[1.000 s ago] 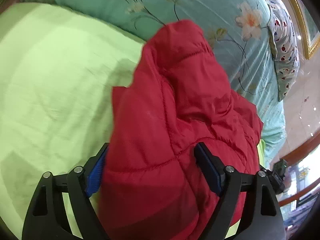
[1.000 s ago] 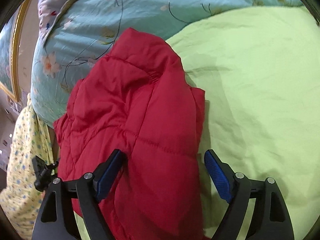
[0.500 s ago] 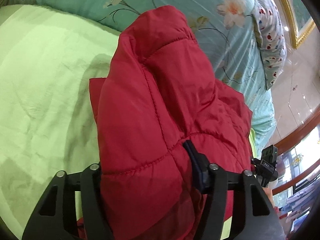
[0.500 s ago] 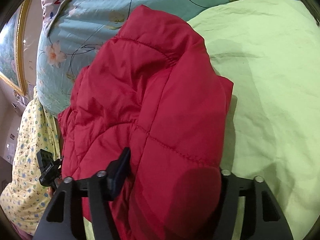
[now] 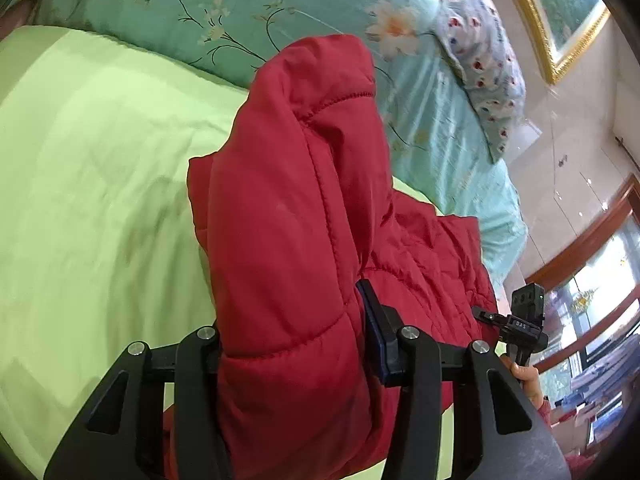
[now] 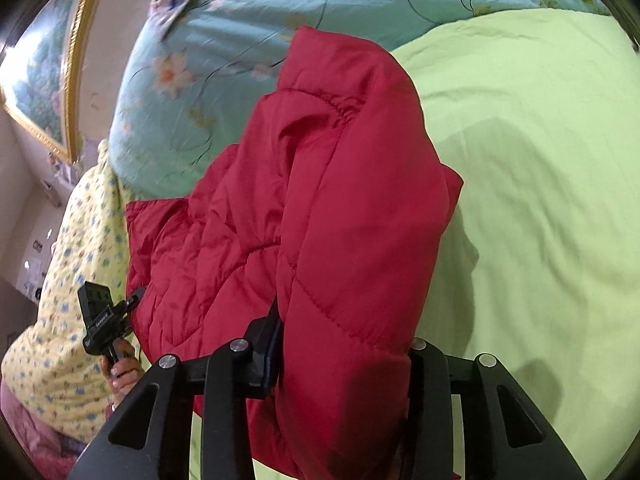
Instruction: Fold large clothes
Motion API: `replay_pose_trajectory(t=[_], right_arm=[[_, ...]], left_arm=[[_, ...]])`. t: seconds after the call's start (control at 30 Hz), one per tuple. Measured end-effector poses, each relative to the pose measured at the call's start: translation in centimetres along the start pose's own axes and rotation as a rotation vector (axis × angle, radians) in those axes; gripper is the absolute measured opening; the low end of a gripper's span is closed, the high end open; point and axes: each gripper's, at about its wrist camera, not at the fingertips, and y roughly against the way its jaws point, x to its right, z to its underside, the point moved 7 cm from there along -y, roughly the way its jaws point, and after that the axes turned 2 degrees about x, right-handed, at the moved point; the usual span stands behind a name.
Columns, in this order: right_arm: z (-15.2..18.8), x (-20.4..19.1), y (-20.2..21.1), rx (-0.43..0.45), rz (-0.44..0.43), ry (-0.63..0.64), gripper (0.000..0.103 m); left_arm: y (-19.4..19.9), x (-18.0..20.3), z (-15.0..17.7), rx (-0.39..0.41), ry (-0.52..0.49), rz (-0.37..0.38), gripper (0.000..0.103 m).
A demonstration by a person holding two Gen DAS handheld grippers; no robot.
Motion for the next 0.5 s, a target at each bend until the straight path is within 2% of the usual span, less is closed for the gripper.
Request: replay_pose_trajectory(t=[0.27,0.5], right_arm=[[6.5,-1.3,3.4,-0.027,-0.035,0.0,0.038],[8.2,-2.0,3.4,-0.028,-0.039,-0.004,0.039]], left_arm=[[6.1,0.4,6.5,-0.028,0.022,0.02,0.046],[8.1,0.1,9.1,-0.027,0.011,-0.001,0.046]])
